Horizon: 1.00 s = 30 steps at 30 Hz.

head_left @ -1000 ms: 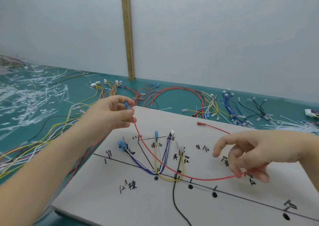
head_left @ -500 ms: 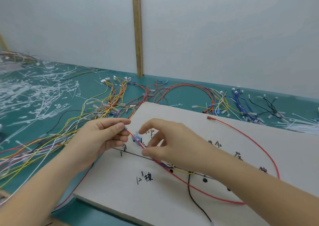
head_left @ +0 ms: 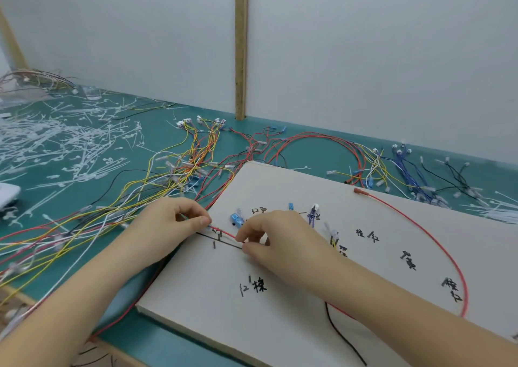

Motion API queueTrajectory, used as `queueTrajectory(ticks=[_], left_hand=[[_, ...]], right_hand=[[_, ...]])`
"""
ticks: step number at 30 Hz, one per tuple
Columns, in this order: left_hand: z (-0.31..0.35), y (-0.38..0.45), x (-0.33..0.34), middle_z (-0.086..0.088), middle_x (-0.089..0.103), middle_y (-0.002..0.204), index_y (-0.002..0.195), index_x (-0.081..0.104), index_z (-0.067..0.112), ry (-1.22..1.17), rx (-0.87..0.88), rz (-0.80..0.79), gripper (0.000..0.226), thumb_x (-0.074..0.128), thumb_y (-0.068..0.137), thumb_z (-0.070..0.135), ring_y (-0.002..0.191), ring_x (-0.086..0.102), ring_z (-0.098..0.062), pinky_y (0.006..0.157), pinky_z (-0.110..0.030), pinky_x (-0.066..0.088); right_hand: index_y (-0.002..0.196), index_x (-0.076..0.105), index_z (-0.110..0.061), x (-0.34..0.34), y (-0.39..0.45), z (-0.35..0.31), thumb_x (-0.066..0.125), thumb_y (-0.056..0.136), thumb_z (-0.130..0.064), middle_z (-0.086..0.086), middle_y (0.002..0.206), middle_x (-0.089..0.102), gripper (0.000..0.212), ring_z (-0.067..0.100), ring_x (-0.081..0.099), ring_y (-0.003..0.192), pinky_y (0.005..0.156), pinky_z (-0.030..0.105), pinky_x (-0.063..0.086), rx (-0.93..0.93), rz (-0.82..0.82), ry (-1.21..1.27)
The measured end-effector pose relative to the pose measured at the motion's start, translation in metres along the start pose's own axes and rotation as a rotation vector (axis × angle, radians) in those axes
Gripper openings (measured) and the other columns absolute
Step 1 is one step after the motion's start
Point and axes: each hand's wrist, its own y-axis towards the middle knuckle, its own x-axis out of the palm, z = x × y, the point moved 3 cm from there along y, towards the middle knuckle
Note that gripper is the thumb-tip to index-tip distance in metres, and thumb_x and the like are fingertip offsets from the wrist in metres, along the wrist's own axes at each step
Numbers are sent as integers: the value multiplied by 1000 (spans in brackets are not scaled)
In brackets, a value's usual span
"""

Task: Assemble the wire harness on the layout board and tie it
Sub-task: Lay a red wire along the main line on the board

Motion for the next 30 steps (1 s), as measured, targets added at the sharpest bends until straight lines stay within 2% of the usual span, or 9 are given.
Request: queueTrajectory(ticks=[3, 10, 12, 14, 16, 18, 19, 23, 30], left_hand=[[-3, -2, 1, 21, 56, 46, 67, 67, 27, -53, -3, 11, 20, 66, 83, 15, 45, 46, 3, 47, -7, 34], [-1, -3, 1, 22, 60, 54, 70, 67, 25, -80, 2, 39, 19, 63, 85, 14, 46, 45, 2, 49, -10, 33], [-3, -3, 1, 21, 62, 59, 70, 66, 27, -93, -5, 45, 20, 62, 86, 14, 46, 43, 0, 50, -15, 33], [-3, -3, 1, 20, 61, 57, 70, 67, 28, -62, 4, 32, 20, 64, 84, 15, 47, 44, 0, 49, -12, 34], [0, -4, 3, 25, 56, 50, 69, 67, 28, 5, 19, 0, 19, 65, 83, 14, 48, 45, 2, 50, -9, 34], [4, -5, 4, 33, 53, 52, 69, 67, 28, 43, 44, -16, 20, 67, 81, 13, 51, 46, 4, 50, -8, 34], [6, -5, 5, 33, 54, 54, 68, 67, 29, 48, 54, -22, 20, 68, 81, 13, 53, 47, 4, 51, -8, 34], [11, -4, 6, 15, 60, 65, 66, 65, 41, 96, 72, -56, 25, 70, 78, 20, 55, 44, -3, 54, -18, 32], [18, -5, 2, 19, 61, 79, 71, 60, 50, 222, 116, -131, 30, 65, 82, 22, 67, 48, 7, 59, -10, 32]], right_hand=[[102, 67, -26, -2, -2, 2, 55, 89, -20, -12, 83, 55, 18, -10, 41, 60, 62, -1, 31, -2, 56, 39], [105, 66, -24, -1, -7, -5, 55, 90, -21, -7, 90, 62, 19, -10, 40, 58, 61, -5, 28, -32, 74, 61], [107, 66, -24, -1, -8, -7, 54, 91, -21, -5, 97, 65, 20, -5, 43, 61, 63, -1, 30, -33, 69, 55], [108, 65, -24, -1, -8, -8, 52, 92, -21, -4, 100, 65, 21, 4, 50, 73, 67, 11, 35, -23, 38, 9], [108, 65, -22, 1, -8, -9, 50, 92, -20, -1, 102, 65, 22, 14, 54, 91, 80, 24, 41, -9, -1, -40], [107, 66, -21, 3, -8, -10, 48, 91, -16, 2, 104, 63, 24, 19, 55, 97, 83, 29, 44, -11, -27, -95], [107, 66, -20, 3, -8, -11, 47, 91, -14, 4, 105, 62, 25, 21, 55, 98, 83, 30, 44, -9, -38, -124], [109, 66, -20, -3, -15, -8, 48, 91, -14, 5, 107, 64, 26, 23, 56, 100, 82, 31, 47, -19, -76, -207], [110, 66, -25, -20, -37, 1, 48, 92, -15, -3, 111, 64, 27, 17, 56, 104, 89, 28, 45, -1, -85, -216]])
